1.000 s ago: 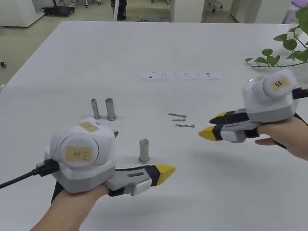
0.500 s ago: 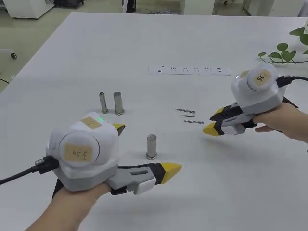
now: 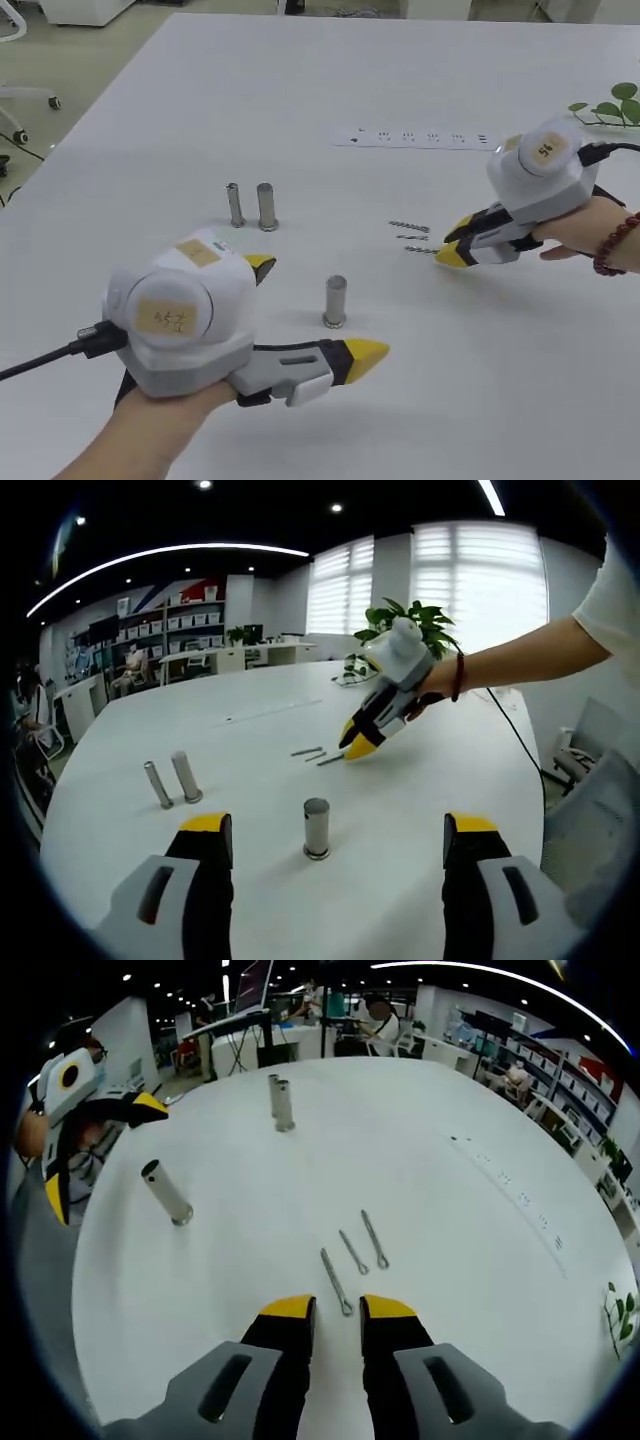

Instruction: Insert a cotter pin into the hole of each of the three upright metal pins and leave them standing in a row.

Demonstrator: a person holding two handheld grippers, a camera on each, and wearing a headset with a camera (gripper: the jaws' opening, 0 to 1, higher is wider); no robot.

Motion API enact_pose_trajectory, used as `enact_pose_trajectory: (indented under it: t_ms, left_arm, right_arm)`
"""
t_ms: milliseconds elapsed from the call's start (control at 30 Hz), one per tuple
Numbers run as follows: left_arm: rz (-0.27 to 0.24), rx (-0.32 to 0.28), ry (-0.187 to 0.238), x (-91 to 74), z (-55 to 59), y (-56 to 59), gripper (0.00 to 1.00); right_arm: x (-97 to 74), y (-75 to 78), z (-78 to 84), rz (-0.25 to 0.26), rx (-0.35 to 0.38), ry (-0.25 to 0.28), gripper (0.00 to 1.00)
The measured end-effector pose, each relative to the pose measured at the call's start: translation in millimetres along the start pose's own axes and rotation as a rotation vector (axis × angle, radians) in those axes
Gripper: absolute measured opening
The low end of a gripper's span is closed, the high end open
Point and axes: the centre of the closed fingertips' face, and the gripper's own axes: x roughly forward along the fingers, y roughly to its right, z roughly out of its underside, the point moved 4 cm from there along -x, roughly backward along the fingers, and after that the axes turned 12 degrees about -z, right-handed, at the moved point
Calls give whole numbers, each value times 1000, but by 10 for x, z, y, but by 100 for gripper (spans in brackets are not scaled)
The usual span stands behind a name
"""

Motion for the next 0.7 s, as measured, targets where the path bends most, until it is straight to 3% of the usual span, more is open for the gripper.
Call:
enact_pose_trajectory:
  t_ms: [233,433,467,700]
  left_arm:
    - [-2,-11,-1,-8,5,-18,85]
    - [-1,-15,-12,-5,39,-18,83]
    - [-2,-17,-14,-6,39,-15,83]
    - [15,-12,-23,-12,63,23,83]
  right_arm:
    - [51,50,-15,-23,-13,-22,14]
    - [91,16,19,-68,-65,-89,11]
    - [103,13,-11,-63,-68,-78,10]
    - [129,36,-43,-75,-107,-147,6]
